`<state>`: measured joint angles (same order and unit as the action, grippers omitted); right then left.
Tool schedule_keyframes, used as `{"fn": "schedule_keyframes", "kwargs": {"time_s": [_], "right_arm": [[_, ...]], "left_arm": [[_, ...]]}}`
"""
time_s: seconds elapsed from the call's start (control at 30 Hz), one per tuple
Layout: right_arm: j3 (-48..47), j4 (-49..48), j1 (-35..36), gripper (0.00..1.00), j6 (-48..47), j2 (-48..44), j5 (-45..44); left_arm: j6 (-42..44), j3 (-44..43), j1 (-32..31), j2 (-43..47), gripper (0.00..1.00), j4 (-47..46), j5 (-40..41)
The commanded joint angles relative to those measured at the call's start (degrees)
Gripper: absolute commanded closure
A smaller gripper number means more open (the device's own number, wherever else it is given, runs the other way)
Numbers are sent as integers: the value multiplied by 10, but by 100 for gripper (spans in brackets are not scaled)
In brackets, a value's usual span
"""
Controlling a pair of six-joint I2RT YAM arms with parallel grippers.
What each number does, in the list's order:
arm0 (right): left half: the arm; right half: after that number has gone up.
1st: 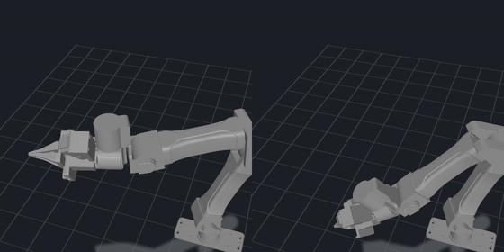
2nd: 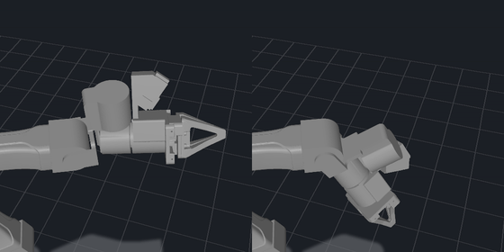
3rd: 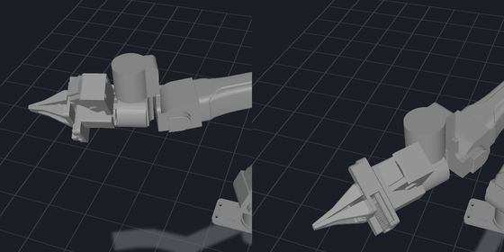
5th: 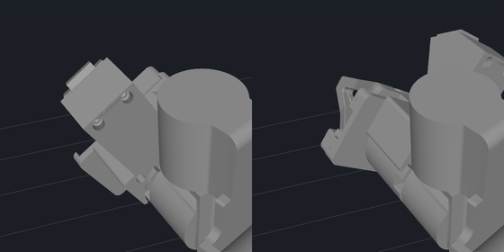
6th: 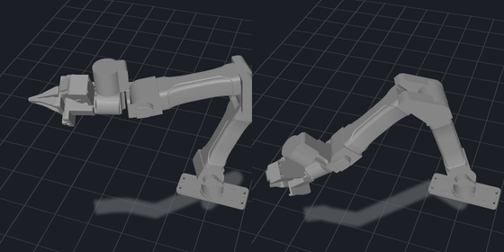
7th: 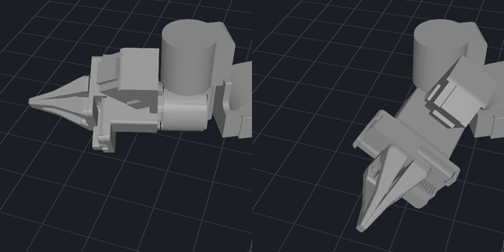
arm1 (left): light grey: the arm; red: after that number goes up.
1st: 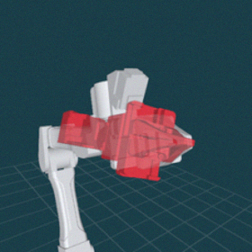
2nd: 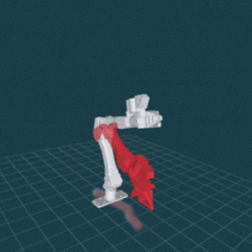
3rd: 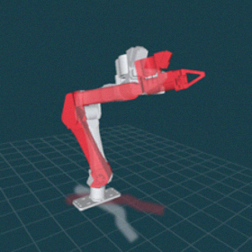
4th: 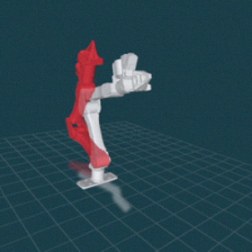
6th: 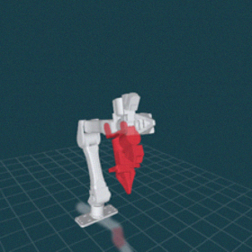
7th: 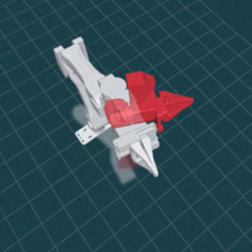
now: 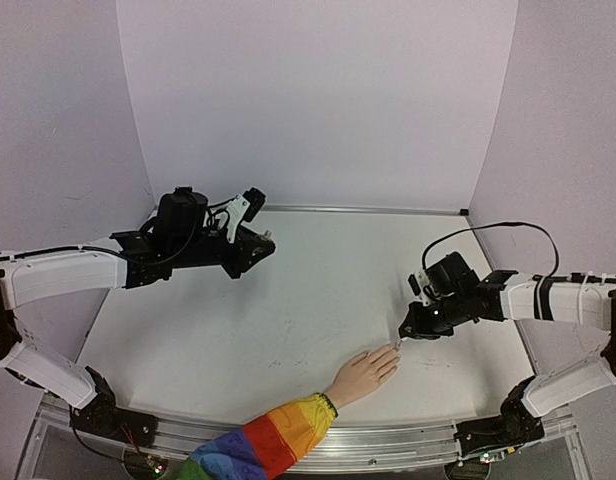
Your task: Paint the nails
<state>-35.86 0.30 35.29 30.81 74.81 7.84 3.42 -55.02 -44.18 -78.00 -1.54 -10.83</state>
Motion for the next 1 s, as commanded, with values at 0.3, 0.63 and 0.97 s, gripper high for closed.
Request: {"fn": "schedule_keyframes", "kwargs": {"time_s": [0.3,0.63,0.97], "right_arm": [[-7,2,0,100,-17,25,14],[-7,-14,0,100,-14,31,4],[0,-23,0,100,1,34,-11]], "left_arm": [[3,-11,3,16,100,-31,-3],[4,-11,3,14,100,-31,-2],[5,-12,3,14,100,-31,-2]]}}
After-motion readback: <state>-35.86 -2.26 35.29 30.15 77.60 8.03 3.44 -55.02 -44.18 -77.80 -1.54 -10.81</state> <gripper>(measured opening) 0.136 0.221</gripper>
